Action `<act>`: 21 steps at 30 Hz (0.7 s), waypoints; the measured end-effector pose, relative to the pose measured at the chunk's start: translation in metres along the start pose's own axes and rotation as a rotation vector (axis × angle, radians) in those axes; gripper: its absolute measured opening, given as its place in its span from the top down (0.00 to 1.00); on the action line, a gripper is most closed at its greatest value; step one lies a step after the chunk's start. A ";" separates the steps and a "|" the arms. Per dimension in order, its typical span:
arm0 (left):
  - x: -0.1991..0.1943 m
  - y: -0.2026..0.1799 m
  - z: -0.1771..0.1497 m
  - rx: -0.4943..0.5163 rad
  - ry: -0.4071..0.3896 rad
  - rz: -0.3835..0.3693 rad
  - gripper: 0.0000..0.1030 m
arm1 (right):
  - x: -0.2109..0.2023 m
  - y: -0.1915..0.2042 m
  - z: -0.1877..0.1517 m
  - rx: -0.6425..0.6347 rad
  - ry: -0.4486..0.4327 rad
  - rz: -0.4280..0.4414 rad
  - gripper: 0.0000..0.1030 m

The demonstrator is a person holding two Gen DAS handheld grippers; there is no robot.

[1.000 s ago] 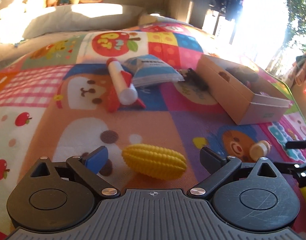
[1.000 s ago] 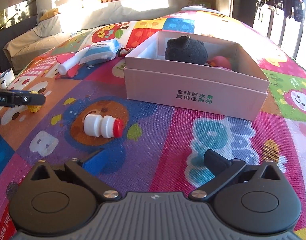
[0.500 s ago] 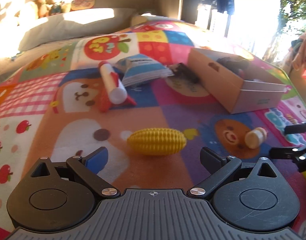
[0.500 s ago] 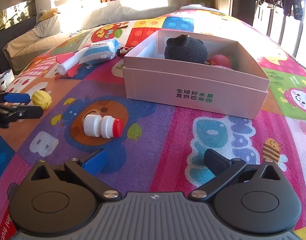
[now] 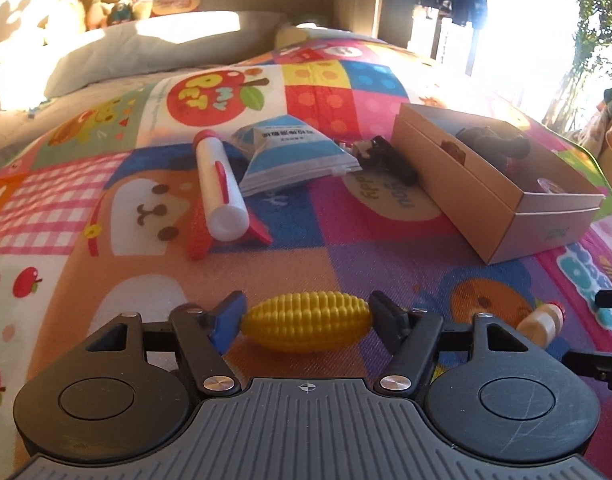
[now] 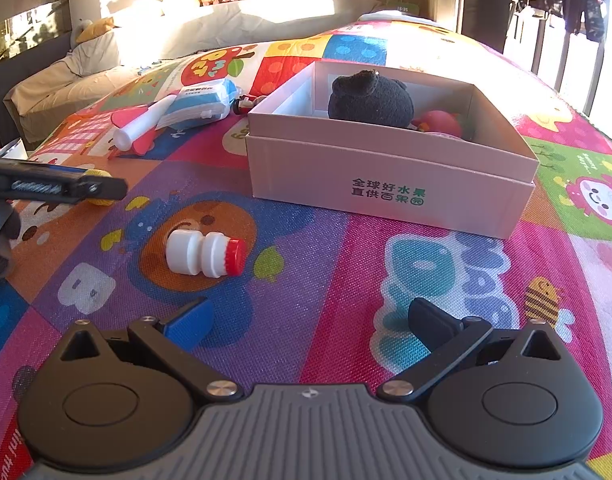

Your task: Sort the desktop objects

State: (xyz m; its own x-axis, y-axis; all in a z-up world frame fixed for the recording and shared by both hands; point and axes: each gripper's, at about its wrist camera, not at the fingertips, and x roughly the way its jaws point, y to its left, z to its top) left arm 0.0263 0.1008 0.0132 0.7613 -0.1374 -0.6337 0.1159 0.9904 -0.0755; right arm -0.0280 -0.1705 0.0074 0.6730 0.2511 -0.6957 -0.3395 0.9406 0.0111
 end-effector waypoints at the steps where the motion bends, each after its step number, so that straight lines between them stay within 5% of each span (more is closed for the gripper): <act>1: -0.001 -0.001 -0.001 0.002 -0.001 -0.002 0.29 | 0.000 0.000 0.000 0.000 0.000 0.000 0.00; 14: -0.055 -0.021 -0.044 -0.024 -0.002 0.062 0.29 | -0.008 0.018 0.006 -0.038 -0.032 0.030 0.01; 21: -0.061 -0.018 -0.053 -0.029 -0.012 0.053 0.29 | 0.006 0.049 0.029 -0.069 -0.033 0.050 0.29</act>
State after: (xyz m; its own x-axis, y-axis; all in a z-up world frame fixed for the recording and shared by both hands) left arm -0.0559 0.0924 0.0125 0.7734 -0.0850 -0.6282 0.0572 0.9963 -0.0645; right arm -0.0216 -0.1167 0.0245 0.6750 0.3062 -0.6713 -0.4170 0.9089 -0.0047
